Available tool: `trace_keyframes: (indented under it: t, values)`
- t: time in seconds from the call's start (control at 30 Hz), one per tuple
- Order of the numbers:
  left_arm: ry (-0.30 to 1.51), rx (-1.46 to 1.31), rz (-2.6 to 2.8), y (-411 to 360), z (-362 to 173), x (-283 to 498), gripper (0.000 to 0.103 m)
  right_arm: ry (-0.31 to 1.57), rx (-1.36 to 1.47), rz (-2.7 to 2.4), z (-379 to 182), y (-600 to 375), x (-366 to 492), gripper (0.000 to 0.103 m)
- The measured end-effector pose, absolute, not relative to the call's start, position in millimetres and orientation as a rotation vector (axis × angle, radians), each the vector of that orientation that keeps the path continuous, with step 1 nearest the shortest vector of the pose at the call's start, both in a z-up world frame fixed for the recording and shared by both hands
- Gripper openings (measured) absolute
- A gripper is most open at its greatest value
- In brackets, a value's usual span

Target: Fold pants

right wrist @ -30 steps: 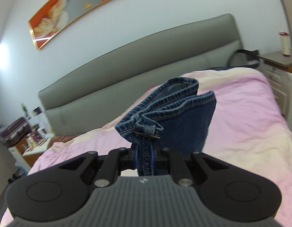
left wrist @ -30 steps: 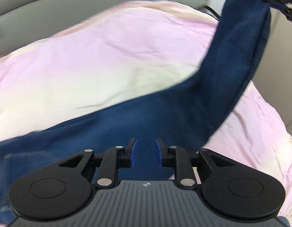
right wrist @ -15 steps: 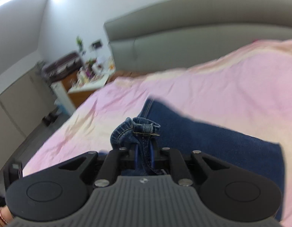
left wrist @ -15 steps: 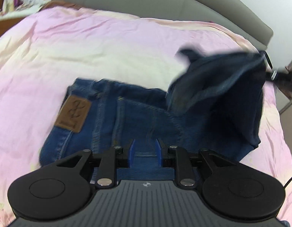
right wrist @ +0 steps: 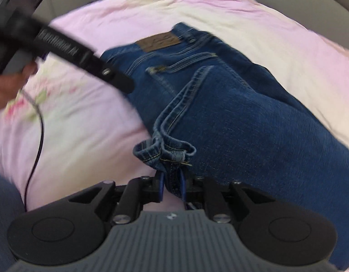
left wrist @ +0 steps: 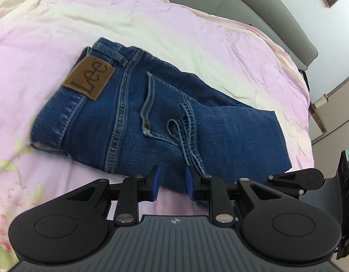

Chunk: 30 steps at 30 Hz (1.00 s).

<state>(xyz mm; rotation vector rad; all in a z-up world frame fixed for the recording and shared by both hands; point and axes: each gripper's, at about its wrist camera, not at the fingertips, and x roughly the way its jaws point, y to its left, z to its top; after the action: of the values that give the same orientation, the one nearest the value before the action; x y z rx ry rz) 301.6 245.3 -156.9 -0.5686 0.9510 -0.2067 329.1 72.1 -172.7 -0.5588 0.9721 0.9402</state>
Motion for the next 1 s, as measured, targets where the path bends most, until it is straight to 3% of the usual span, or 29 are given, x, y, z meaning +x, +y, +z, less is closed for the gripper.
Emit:
trace_keyframes:
  t: [0.17,0.23,0.3,0.5,0.53,0.6,0.7,0.9,1.0]
  values:
    - [0.937,-0.708,-0.219,245.6,-168.3,304.5,0.029,0.978,-0.672,0.999,-160.5,77.5,324.9,0.029]
    - [0.930,-0.758,-0.218,244.8,-169.3,309.2,0.037,0.965,-0.673,0.995,-150.3,75.5,327.0,0.032]
    - [0.926,-0.778,-0.218,240.3,-168.4,315.6,0.053,0.949,-0.659,0.977,-142.3,70.9,331.2,0.032]
    - [1.030,-0.843,-0.172,220.6,-190.7,339.2,0.054,0.943,-0.548,0.861,-126.9,50.2,352.4,0.036]
    - [1.031,-0.879,-0.175,219.0,-195.9,340.5,0.053,0.951,-0.535,0.844,-128.1,47.5,355.5,0.036]
    - [1.000,-0.913,-0.169,214.7,-200.1,339.2,0.025,0.961,-0.505,0.827,-130.5,43.4,358.7,0.036]
    - [0.918,-0.743,-0.155,196.0,-178.3,332.8,0.006,0.958,-0.488,0.806,-130.1,37.6,358.9,0.037]
    - [0.658,-0.334,-0.381,143.6,-98.8,312.2,0.006,0.928,-0.440,0.769,-117.3,27.2,372.9,0.037]
    - [0.661,-0.219,-0.398,125.2,-81.5,314.0,0.006,0.920,-0.419,0.755,-111.1,21.9,379.3,0.039]
